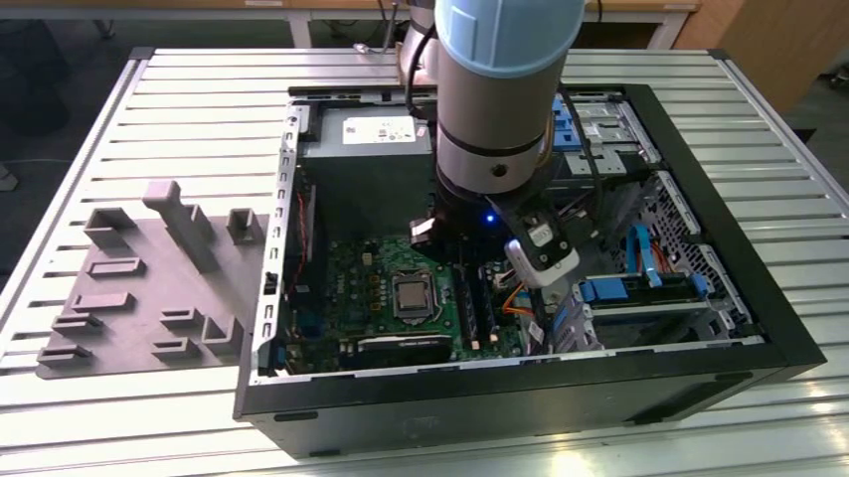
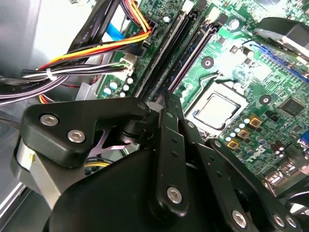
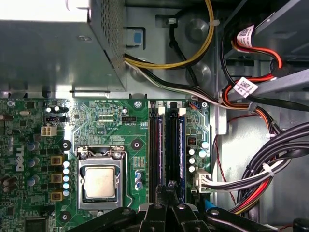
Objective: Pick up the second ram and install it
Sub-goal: 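Press down the second ram until it locks into place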
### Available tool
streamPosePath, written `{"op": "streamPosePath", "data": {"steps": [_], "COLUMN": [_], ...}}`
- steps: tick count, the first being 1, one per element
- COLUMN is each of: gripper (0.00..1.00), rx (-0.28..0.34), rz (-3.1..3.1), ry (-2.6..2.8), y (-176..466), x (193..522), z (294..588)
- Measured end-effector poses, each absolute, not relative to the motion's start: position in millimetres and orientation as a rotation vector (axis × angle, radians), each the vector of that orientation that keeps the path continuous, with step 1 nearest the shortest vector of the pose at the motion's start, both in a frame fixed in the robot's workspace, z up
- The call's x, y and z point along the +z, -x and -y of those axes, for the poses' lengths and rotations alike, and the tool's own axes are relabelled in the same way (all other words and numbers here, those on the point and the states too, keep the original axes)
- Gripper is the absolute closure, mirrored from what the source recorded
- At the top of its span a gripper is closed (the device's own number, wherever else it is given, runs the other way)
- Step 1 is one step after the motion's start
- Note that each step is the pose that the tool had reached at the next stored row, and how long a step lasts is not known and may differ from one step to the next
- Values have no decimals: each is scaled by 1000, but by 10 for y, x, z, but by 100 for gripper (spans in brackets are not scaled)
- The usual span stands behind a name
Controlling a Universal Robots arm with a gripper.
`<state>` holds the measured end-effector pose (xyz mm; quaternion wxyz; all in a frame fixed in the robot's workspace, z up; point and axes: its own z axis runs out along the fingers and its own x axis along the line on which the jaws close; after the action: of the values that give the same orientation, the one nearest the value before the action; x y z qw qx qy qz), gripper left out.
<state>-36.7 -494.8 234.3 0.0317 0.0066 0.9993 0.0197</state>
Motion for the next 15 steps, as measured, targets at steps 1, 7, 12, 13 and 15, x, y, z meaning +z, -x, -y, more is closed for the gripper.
{"op": "streamPosePath", "data": {"steps": [1,7,12,13,15], "gripper": [89,89,89,89,89], "rx": [61,61,61,61,61], "rz": [-3077,-3077,-3077,-3077,-3077], "ry": [-20,-20,-20,-20,-20], "y": [367,367,367,367,367], "x": [2342,2342,2342,2342,2343], "z": [4951,4966,4979,4981,4986]}}
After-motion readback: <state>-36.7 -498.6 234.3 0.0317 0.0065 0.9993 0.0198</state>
